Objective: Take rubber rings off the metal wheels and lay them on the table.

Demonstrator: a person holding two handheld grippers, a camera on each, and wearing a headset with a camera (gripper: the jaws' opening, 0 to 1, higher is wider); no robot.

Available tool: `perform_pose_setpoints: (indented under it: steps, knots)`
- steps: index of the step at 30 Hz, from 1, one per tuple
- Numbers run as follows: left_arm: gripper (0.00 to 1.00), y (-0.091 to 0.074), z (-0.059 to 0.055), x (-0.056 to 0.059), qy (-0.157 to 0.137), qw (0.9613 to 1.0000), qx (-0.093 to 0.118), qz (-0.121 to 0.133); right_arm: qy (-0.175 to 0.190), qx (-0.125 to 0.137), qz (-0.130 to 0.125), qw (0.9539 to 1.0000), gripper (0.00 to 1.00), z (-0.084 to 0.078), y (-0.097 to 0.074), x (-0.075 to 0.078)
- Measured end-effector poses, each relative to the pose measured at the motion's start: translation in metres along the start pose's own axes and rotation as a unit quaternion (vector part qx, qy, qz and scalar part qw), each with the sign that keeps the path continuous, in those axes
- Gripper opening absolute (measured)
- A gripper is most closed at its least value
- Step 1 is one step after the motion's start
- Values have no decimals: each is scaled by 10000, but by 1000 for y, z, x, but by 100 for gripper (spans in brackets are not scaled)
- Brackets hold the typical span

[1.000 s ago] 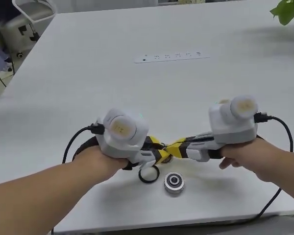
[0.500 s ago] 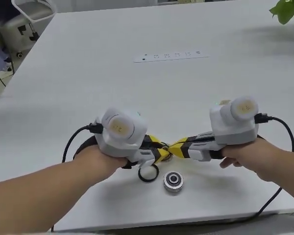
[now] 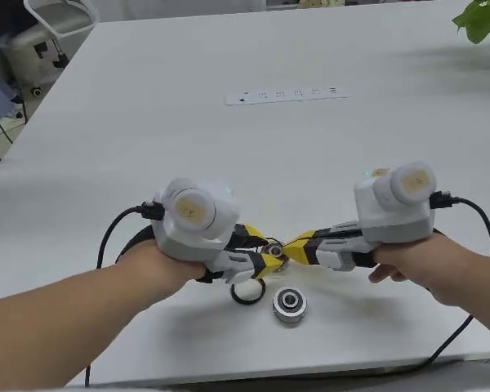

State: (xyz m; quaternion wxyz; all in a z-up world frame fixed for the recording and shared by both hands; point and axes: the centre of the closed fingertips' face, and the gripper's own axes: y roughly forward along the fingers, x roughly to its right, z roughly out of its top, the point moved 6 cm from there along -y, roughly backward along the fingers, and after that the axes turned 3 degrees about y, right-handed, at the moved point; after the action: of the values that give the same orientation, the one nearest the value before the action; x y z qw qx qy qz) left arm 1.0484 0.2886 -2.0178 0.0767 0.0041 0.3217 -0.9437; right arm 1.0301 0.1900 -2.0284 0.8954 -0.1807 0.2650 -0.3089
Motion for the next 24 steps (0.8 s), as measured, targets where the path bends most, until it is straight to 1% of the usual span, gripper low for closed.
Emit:
perform_pose_setpoints:
  steps: [5, 13, 16, 19, 21, 24]
  knots:
    - [23, -7, 4, 1, -65, 9999, 140, -18, 42, 24, 23, 10000, 0, 0, 0, -1]
    - [30, -19, 7, 5, -82, 9996, 268, -65, 59, 56, 75, 9999, 0, 2, -2, -3]
    - [33, -26, 7, 7, -97, 9994, 334, -61, 60, 79, 112, 9999, 0, 4, -2, -5]
    - [34, -33, 8, 7, -167, 9990, 404, -56, 67, 138, 168, 9997, 0, 6, -2, -7]
    - [37, -37, 10, 8, -224, 9987, 457, -52, 78, 163, 208, 9996, 0, 7, -2, -9]
    - [39, -43, 10, 10, -244, 9984, 506, -52, 69, 166, 250, 9995, 0, 8, -1, -10]
